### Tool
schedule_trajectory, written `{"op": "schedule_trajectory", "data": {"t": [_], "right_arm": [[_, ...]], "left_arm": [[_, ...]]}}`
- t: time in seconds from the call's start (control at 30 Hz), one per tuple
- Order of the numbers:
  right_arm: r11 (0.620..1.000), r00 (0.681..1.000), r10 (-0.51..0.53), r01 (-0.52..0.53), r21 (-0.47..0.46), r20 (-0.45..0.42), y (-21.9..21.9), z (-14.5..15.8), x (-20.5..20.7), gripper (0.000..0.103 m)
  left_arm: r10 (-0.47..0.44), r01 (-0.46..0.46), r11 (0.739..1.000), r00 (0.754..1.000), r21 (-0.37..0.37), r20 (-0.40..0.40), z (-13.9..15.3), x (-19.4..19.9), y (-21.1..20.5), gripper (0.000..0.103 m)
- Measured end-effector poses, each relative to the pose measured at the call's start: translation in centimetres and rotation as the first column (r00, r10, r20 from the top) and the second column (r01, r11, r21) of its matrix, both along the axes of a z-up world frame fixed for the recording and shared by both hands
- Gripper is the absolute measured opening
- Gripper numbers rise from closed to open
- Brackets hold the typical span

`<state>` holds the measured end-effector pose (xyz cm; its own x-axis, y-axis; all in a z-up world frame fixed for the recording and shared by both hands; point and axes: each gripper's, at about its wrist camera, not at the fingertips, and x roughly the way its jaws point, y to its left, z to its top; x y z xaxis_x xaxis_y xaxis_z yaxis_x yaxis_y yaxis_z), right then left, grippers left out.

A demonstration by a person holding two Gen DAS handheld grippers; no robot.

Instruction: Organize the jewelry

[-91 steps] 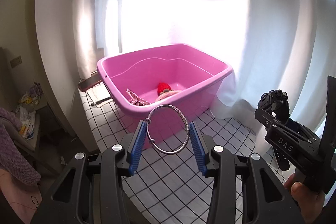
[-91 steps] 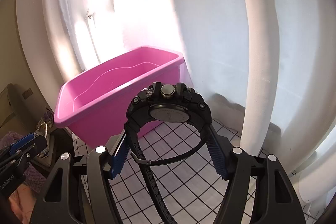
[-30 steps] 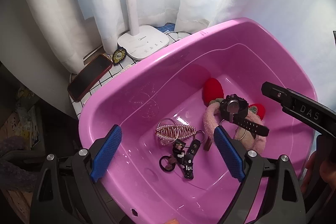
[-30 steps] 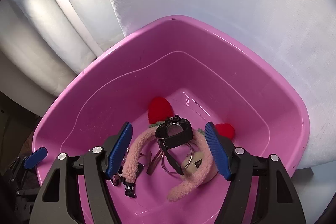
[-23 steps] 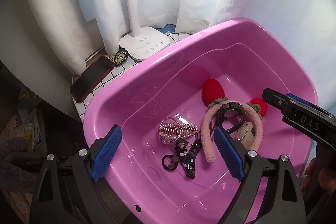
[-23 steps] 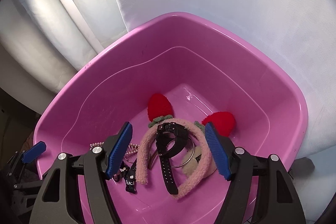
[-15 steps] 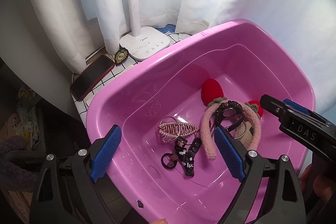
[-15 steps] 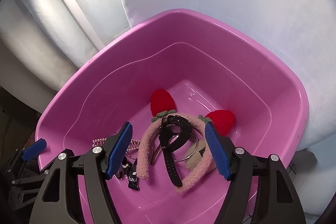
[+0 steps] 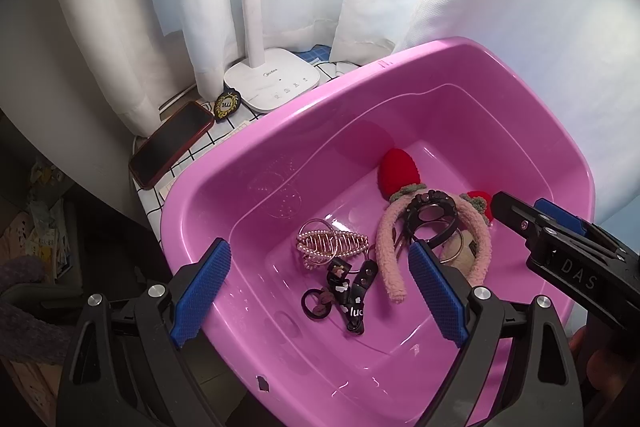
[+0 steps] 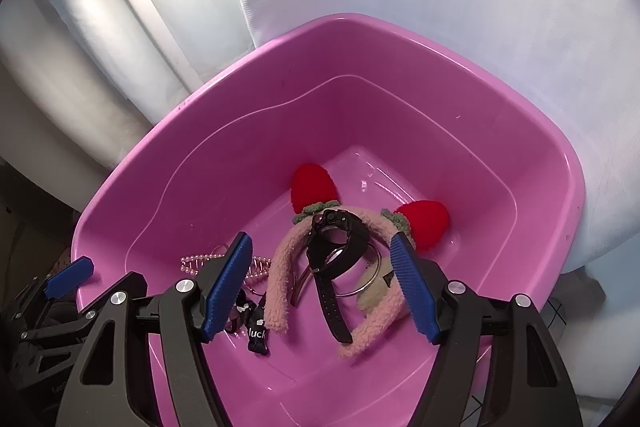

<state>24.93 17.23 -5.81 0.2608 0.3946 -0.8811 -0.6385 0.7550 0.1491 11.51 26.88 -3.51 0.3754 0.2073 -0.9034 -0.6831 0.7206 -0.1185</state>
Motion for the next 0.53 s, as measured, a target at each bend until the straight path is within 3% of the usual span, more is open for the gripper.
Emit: {"op": "schedule_trajectory", "data": {"t": [0.53], "right_arm": [[1.000,1.000,0.000,0.000,0.006,0.004,-0.26,-0.02,-0.14,0.068]], "left_arm": [[0.005,-0.005,1.000,1.000,-0.008,0.001,0.11,-0.06,-0.01,0.091]]}}
